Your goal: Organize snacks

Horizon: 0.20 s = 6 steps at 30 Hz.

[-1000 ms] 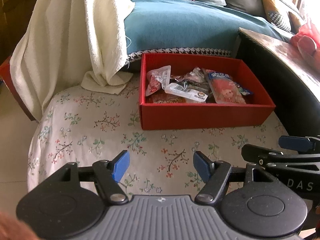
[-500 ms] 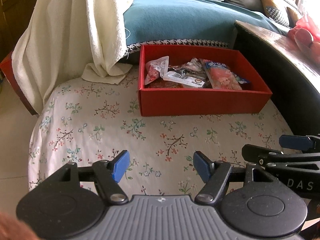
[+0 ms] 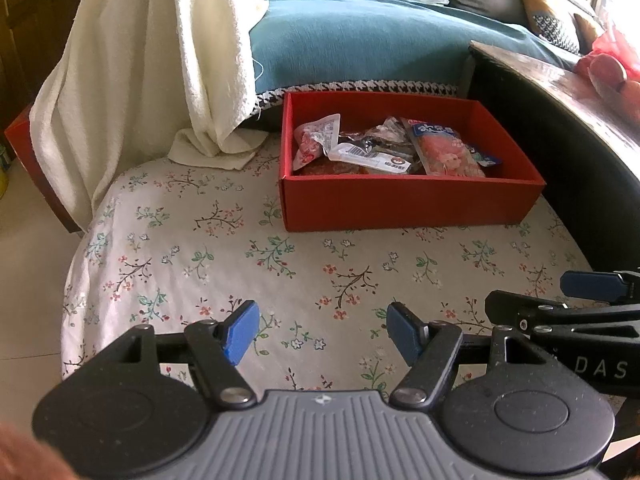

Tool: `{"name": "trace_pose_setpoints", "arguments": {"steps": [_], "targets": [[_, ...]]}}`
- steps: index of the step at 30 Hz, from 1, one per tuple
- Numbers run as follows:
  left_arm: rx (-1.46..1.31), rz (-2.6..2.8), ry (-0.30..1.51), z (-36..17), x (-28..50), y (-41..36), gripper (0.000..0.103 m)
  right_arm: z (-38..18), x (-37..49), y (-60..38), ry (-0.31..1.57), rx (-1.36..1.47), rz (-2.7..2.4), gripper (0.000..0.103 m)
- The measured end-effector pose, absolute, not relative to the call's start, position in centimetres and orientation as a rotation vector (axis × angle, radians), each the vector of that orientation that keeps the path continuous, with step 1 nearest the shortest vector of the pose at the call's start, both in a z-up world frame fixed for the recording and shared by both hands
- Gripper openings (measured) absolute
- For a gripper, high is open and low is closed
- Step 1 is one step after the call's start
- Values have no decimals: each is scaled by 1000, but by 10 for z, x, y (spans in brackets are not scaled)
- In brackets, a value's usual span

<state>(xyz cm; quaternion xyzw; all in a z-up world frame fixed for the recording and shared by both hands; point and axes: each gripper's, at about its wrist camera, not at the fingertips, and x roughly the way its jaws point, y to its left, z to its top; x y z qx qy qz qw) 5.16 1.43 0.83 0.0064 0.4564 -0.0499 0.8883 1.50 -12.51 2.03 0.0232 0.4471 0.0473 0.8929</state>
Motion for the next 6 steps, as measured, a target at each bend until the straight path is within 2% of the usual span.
{"name": "trace_pose_setpoints", "arguments": {"steps": [6], "targets": [[26,-97,934,9,50,14,64,20,14,-124,924,50,98,84]]}}
